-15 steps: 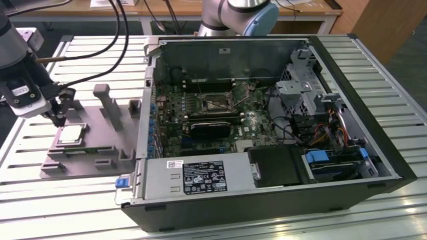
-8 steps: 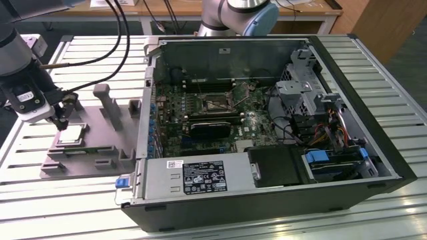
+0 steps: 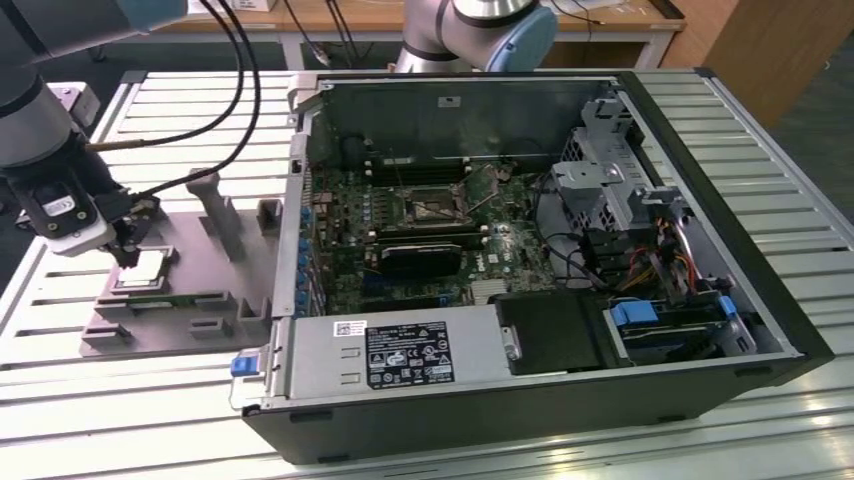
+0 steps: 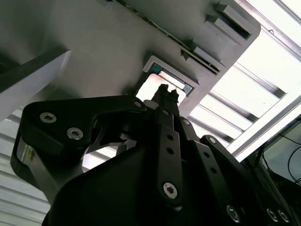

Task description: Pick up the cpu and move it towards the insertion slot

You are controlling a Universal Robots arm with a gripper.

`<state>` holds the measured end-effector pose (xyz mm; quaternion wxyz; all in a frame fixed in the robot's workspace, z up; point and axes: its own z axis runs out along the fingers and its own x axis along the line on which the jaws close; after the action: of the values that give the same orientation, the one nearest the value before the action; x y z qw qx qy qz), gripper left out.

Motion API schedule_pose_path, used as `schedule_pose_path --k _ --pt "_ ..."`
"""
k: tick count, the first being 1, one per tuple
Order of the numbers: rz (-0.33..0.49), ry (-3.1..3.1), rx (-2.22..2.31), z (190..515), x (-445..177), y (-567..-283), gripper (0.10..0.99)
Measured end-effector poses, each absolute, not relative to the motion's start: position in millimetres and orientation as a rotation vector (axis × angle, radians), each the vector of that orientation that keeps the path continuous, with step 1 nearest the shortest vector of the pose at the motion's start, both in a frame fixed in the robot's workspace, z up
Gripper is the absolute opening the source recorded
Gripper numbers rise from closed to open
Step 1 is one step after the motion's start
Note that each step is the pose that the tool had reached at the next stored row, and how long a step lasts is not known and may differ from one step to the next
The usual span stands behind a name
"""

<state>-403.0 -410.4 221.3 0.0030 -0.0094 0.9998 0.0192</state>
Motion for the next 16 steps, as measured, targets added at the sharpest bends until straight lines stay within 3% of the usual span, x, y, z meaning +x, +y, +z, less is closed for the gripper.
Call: schedule_pose_path --k 16 --pt "0.064 3.135 -0.023 202.6 -406.0 -406.9 0.102"
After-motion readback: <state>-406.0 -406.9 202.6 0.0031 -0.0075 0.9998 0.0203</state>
